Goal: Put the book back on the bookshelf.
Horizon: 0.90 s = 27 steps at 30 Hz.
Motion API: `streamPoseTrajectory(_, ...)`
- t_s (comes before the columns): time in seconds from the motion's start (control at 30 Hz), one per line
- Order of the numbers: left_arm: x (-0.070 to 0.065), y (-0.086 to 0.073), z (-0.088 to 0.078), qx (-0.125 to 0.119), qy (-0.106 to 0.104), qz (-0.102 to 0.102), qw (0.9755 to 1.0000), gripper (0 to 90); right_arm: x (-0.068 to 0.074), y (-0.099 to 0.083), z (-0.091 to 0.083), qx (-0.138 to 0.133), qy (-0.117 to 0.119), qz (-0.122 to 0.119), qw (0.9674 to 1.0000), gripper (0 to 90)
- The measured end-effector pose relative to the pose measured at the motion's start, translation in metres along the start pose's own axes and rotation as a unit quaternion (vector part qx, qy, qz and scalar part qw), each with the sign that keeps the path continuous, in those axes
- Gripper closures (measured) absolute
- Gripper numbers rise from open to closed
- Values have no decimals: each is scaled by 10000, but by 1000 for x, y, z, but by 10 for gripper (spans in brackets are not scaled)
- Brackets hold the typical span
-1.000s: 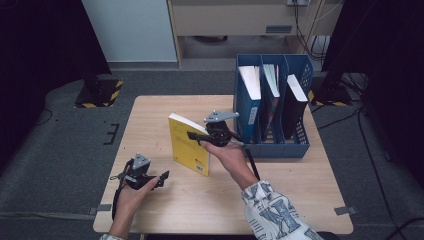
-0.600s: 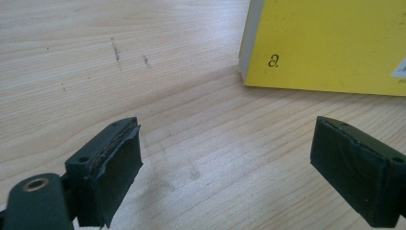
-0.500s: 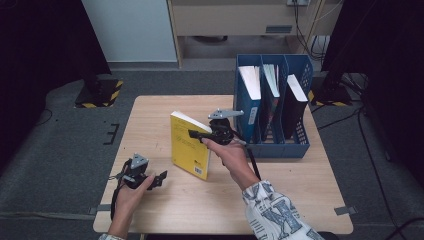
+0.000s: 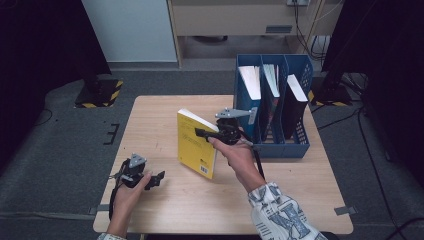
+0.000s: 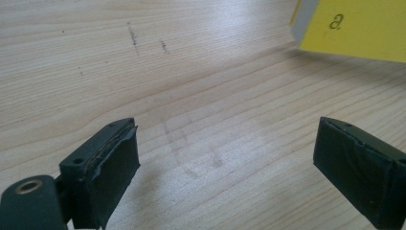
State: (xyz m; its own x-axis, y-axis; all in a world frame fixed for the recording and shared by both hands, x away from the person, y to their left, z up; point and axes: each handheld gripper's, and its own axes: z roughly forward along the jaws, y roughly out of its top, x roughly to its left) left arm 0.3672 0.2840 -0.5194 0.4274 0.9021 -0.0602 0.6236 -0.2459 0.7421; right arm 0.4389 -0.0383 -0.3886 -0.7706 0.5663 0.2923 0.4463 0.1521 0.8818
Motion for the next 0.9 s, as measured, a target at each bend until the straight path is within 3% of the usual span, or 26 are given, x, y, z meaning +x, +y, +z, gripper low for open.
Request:
streamPoseTrajectory(0.2,2,-1,1,76,48,-29,10000,76,-3,0,-12,7,-63,1,10000,749)
streamPoseTrajectory(0.33,2,-3,2,166,86,102,9998,79,-4,-3,-20,-17,-84,21,10000,749)
streamPoseTrajectory(0.9,3,-5,7,366,116,-10,9993,71,-14,-18,-73,-142,-286,86,9995,749)
